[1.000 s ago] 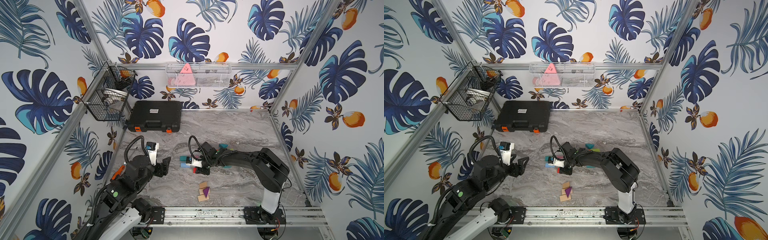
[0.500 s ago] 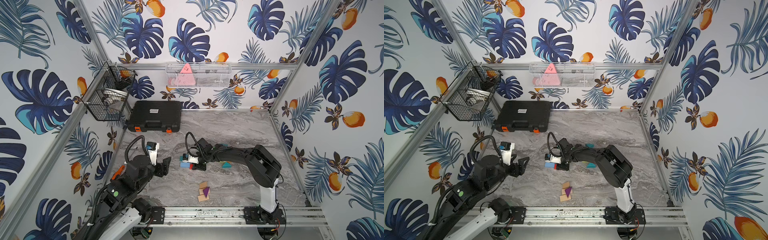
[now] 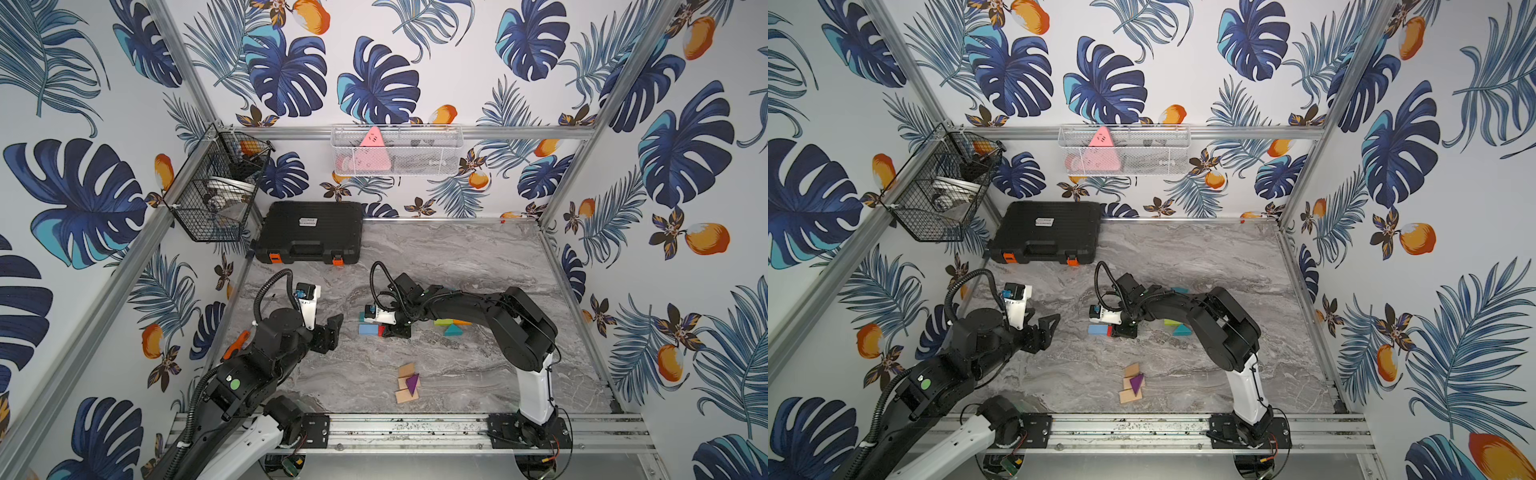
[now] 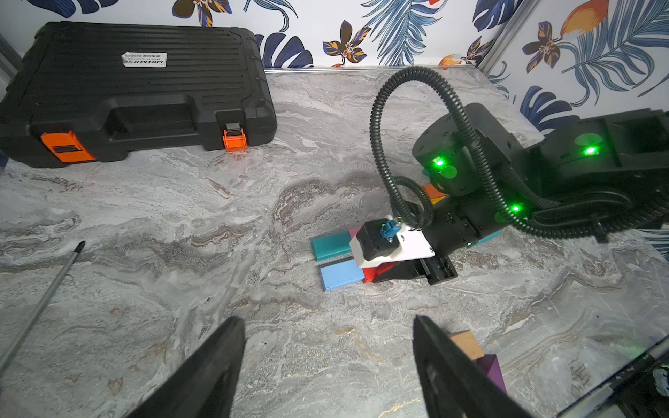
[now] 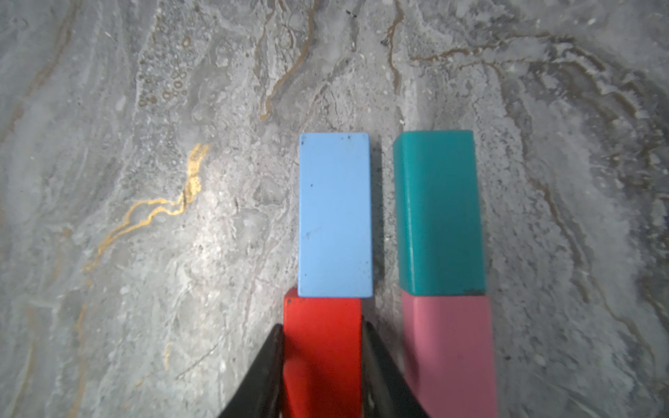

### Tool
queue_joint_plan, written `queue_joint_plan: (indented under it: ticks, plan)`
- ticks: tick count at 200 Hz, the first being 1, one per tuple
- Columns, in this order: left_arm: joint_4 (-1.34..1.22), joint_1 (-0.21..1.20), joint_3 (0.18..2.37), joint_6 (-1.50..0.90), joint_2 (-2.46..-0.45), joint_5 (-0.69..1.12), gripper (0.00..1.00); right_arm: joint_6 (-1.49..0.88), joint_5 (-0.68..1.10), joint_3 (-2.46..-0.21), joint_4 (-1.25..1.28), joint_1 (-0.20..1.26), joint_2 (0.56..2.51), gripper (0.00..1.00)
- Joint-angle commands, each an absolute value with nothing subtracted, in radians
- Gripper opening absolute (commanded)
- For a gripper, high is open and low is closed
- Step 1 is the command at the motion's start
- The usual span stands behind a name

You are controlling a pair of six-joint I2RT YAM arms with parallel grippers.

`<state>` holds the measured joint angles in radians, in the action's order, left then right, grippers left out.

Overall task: Assemble a piece of candy with building blocks
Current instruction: Place the building block at the center of the board.

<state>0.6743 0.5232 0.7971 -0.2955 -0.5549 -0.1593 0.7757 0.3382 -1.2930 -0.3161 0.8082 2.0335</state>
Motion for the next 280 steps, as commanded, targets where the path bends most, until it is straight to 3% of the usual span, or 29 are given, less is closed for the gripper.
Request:
queue_joint_plan:
  ticks: [1,58,112,142,199,250,280]
  plan:
    - [0.671,0.522,0.798,-0.3,-0.555,-0.158,0.77,0.8,0.295,-1.292,-0.403,0.806,2.058,0.35]
    - [0.67,0.523,0.798,-0.299,-0.561,-0.153,0.77,0.798,0.28,-1.292,-0.394,0.804,2.07,0.38]
    - [0.672,0.522,0.798,-0.301,-0.557,-0.156,0.77,0.77,0.297,-1.244,-0.337,0.804,1.984,0.58]
    - [0.672,0.521,0.798,-0.301,-0.561,-0.156,0.77,0.741,0.324,-1.217,-0.312,0.805,1.921,0.62]
    - [0.667,0.52,0.795,-0.298,-0.594,-0.13,0.78,0.475,0.367,-0.984,-0.058,0.802,1.603,0.66]
    - [0.622,0.524,0.798,-0.294,-0.755,0.14,0.76,0.155,0.147,-0.653,0.238,0.783,1.282,0.72]
    - [0.531,0.548,0.75,-0.405,-0.855,0.272,0.68,0.066,0.026,-0.493,0.364,0.775,1.175,0.73]
